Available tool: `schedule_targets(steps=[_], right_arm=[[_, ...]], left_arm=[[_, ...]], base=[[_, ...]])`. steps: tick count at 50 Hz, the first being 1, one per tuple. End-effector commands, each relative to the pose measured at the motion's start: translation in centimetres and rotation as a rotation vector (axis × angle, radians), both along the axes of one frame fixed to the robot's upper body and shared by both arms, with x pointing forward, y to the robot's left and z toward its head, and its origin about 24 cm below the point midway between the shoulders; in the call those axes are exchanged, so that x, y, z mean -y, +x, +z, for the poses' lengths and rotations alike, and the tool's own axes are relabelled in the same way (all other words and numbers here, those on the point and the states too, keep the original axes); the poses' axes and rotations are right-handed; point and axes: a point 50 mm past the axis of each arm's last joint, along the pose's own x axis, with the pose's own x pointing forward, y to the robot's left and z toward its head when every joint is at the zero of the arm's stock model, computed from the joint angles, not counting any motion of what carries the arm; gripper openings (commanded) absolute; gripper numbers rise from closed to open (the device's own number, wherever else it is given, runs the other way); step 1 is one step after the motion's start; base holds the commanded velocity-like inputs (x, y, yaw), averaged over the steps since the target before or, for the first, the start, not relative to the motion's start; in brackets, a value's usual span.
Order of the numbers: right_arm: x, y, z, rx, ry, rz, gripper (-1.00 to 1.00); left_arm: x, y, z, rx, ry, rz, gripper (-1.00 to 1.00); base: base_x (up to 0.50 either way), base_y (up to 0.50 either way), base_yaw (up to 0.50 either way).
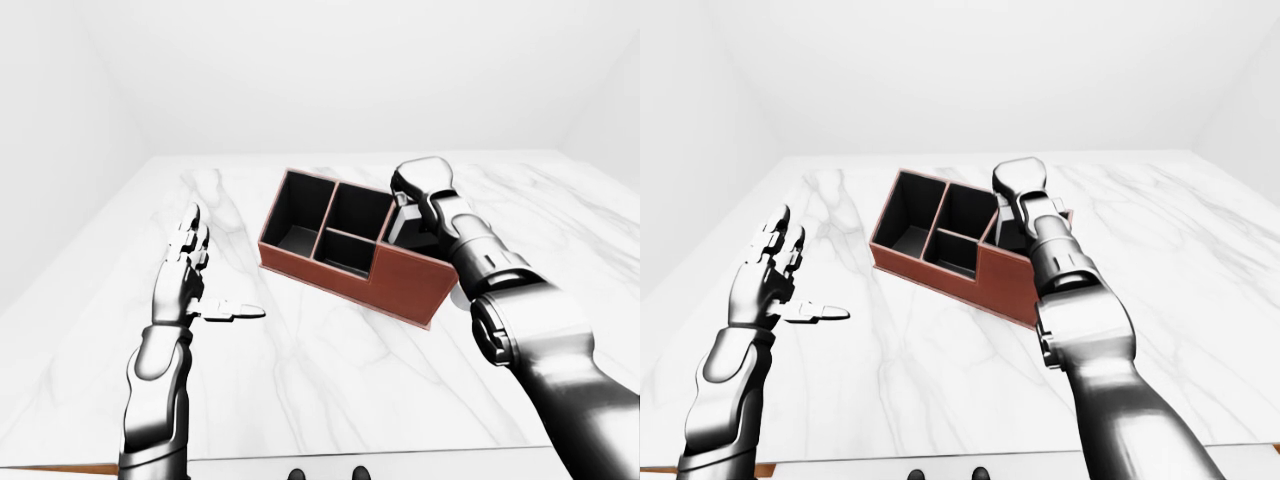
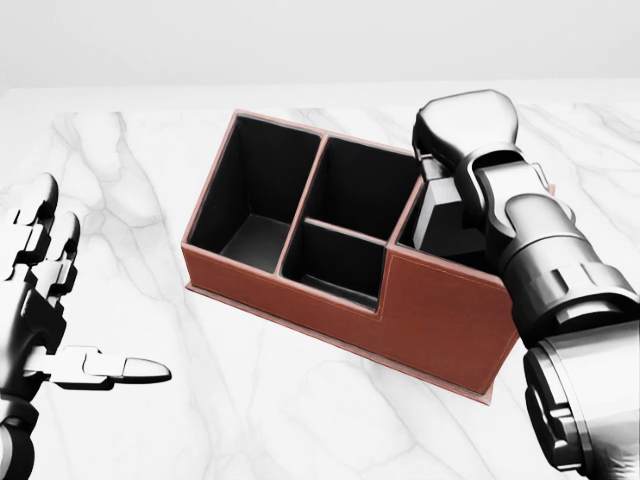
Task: Pick up the book and place it in the right compartment of the caddy.
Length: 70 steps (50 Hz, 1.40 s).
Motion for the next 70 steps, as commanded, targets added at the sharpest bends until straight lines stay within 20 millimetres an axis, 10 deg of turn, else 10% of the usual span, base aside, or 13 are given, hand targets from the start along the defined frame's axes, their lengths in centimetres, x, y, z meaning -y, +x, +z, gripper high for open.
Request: schedule_targets(steps=[1, 50, 51, 52, 70], right_arm=[[0.0, 0.0, 0.4, 0.041, -0.009, 0.006, -1.00], [0.5, -0.4, -1.8, 0.002, -0.010, -0.005, -1.00], [0.5, -0.4, -1.9, 0.002, -0.011, -0.006, -0.68], [0.6, -0.5, -1.9, 0.003, -0.016, -0.006, 1.00], [0.5, -0.2, -0.6, 0.033, -0.014, -0.003, 1.00]], left_arm=[[0.1, -0.1, -0.1, -0.002, 0.003, -0.002, 1.00], [0.2, -0.5, -0.2, -0.005, 0.008, -0.002, 1.00], [0.2, -0.5, -0.2, -0.007, 0.009, -0.001, 1.00], [0.1, -0.5, -0.2, -0.007, 0.009, 0.000, 1.00], [0.0, -0.2, 0.0, 0.001, 0.011, 0.008, 1.00]], base=[[0.00, 0.00, 0.00], [0.00, 0.00, 0.00], [0.00, 0.00, 0.00], [0.00, 0.00, 0.00], [0.00, 0.00, 0.00]])
